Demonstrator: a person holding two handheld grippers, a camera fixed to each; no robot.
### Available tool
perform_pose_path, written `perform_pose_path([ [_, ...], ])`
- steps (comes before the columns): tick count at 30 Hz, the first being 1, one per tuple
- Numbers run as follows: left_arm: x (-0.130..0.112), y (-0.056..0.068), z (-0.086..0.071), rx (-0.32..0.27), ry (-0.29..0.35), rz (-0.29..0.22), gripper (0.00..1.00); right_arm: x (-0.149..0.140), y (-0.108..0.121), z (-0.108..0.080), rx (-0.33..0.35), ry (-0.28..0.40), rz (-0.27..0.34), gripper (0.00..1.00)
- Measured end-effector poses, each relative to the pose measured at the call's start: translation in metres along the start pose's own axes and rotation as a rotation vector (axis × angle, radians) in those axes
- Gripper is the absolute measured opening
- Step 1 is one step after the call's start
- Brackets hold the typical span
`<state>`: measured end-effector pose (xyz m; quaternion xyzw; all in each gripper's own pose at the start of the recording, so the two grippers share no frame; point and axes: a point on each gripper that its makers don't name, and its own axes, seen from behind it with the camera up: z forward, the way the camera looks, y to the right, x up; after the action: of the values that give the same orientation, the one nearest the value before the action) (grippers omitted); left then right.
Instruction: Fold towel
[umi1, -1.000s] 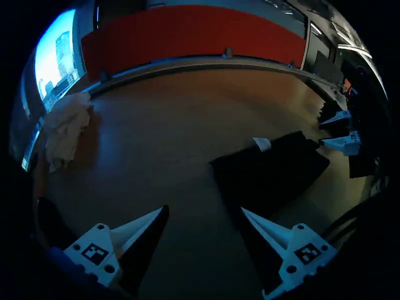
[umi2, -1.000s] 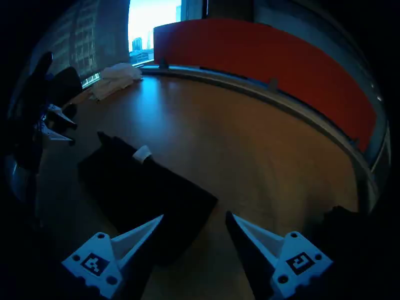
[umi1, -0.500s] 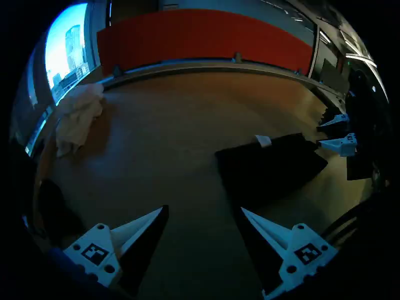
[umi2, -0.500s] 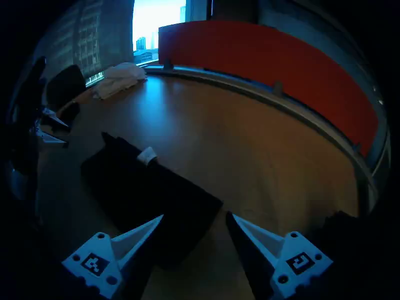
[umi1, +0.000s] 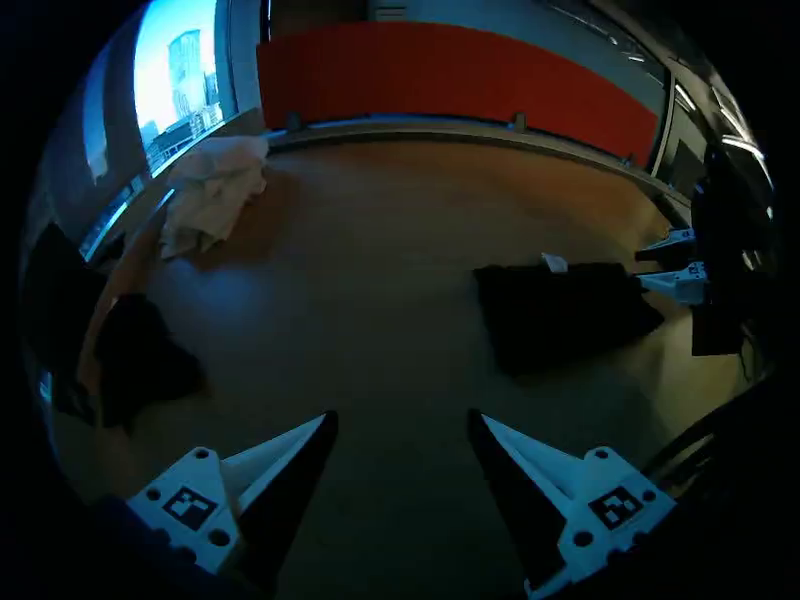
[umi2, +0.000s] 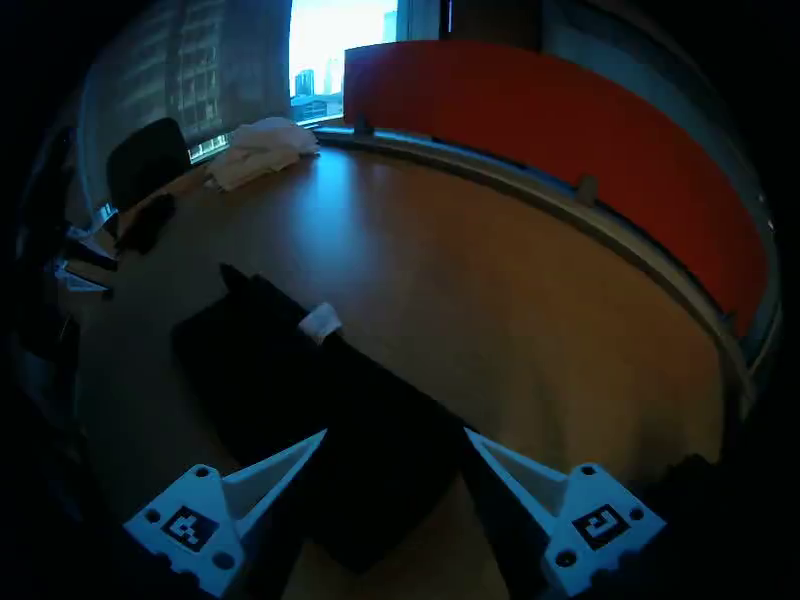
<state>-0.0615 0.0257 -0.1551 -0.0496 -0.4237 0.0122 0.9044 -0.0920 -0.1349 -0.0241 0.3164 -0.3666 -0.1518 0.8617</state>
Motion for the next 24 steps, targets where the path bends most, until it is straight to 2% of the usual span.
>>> perform_pose_path([
  [12, -0.027, -0.022, -0.022, 0.048, -0.004, -0.057, 0.95, 0.024, -0.035, 0.025, 0.062, 0.007, -0.058, 0.86],
  [24, -0.032, -0.029, -0.029, 0.062, -0.003, -0.082, 0.95, 0.032, -0.052, 0.041, 0.092, -0.001, -0.079, 0.86],
])
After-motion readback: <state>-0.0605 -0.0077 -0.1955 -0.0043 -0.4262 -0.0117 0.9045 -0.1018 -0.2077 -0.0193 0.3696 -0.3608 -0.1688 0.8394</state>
